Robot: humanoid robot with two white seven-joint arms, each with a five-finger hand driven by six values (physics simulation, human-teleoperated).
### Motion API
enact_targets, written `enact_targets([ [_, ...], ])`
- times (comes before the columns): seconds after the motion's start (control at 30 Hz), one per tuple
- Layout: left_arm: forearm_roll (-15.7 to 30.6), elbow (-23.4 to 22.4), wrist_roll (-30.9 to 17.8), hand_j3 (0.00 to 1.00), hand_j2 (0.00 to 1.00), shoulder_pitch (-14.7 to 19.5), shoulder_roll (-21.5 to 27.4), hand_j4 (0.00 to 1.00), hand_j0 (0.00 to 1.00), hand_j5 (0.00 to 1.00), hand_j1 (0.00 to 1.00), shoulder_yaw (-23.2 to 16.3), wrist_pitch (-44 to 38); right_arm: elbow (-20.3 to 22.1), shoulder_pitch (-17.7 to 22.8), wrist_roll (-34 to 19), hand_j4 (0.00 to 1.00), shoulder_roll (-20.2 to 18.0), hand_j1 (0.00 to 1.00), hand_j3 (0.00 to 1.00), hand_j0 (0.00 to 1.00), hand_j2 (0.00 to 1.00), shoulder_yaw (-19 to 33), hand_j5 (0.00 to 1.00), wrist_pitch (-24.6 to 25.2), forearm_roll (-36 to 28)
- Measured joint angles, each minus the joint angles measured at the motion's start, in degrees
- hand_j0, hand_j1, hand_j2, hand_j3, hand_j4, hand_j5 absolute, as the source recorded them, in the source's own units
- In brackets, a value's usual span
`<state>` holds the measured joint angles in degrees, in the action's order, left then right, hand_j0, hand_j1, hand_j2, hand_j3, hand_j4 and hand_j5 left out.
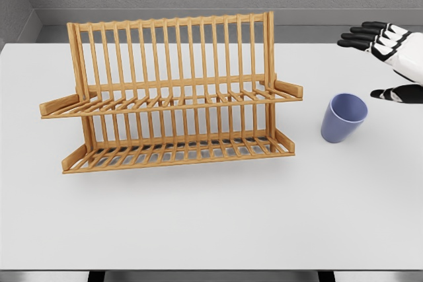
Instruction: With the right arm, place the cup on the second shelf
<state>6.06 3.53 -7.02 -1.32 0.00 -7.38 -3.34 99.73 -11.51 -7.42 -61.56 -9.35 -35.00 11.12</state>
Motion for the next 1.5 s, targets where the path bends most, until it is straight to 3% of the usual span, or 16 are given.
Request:
enact_targets([
  [0.2, 0.0, 0.0, 0.0, 1.00, 1.00, 0.0, 0.0, 1.00, 1.00, 1.00, 1.00, 0.0, 0.0, 0.4, 0.4, -0.9, 1.00, -1.1, 1.00, 1.00, 1.00, 1.00, 0.2, 1.00, 0.1, -0.3],
  [0.33, 0.0, 0.0, 0.0, 1.00, 1.00, 0.0, 0.0, 1.00, 1.00, 1.00, 1.00, 0.0, 0.0, 0.4, -5.1, -19.0, 1.00, -1.6, 1.00, 1.00, 1.00, 1.00, 2.3, 1.00, 0.1, -0.4],
  [0.43, 0.0, 0.0, 0.0, 1.00, 1.00, 0.0, 0.0, 1.00, 1.00, 1.00, 1.00, 0.0, 0.0, 0.2, -6.8, -24.4, 1.00, -1.6, 1.00, 1.00, 1.00, 1.00, 2.4, 1.00, 0.1, -0.3],
  [0.5, 0.0, 0.0, 0.0, 1.00, 1.00, 0.0, 0.0, 1.00, 1.00, 1.00, 1.00, 0.0, 0.0, -1.0, -13.2, -26.0, 1.00, -1.3, 1.00, 1.00, 1.00, 1.00, -0.7, 1.00, 0.3, -0.3],
  [0.6, 0.0, 0.0, 0.0, 1.00, 1.00, 0.0, 0.0, 1.00, 1.00, 1.00, 1.00, 0.0, 0.0, -5.1, -18.7, -27.0, 1.00, 0.0, 1.00, 1.00, 1.00, 1.00, -9.5, 1.00, 0.2, -0.1],
  [0.77, 0.0, 0.0, 0.0, 1.00, 1.00, 0.0, 0.0, 1.00, 1.00, 1.00, 1.00, 0.0, 0.0, -10.2, -19.5, -27.5, 1.00, 1.0, 1.00, 1.00, 1.00, 1.00, -17.0, 1.00, 0.1, 0.2],
  [0.9, 0.0, 0.0, 0.0, 1.00, 1.00, 0.0, 0.0, 1.00, 1.00, 1.00, 1.00, 0.0, 0.0, -12.5, -19.6, -27.6, 1.00, 1.1, 1.00, 1.00, 1.00, 1.00, -19.5, 1.00, 0.1, 0.2],
  [1.27, 0.0, 0.0, 0.0, 1.00, 1.00, 0.0, 0.0, 1.00, 1.00, 1.00, 1.00, 0.0, 0.0, -17.4, -25.2, -27.6, 1.00, 4.1, 1.00, 1.00, 1.00, 1.00, -25.6, 1.00, 0.2, 0.7],
  [1.5, 0.0, 0.0, 0.0, 1.00, 1.00, 0.0, 0.0, 1.00, 1.00, 1.00, 1.00, 0.0, 0.0, -21.0, -25.9, -27.6, 1.00, 5.3, 1.00, 1.00, 1.00, 1.00, -28.0, 1.00, 0.1, 1.6],
])
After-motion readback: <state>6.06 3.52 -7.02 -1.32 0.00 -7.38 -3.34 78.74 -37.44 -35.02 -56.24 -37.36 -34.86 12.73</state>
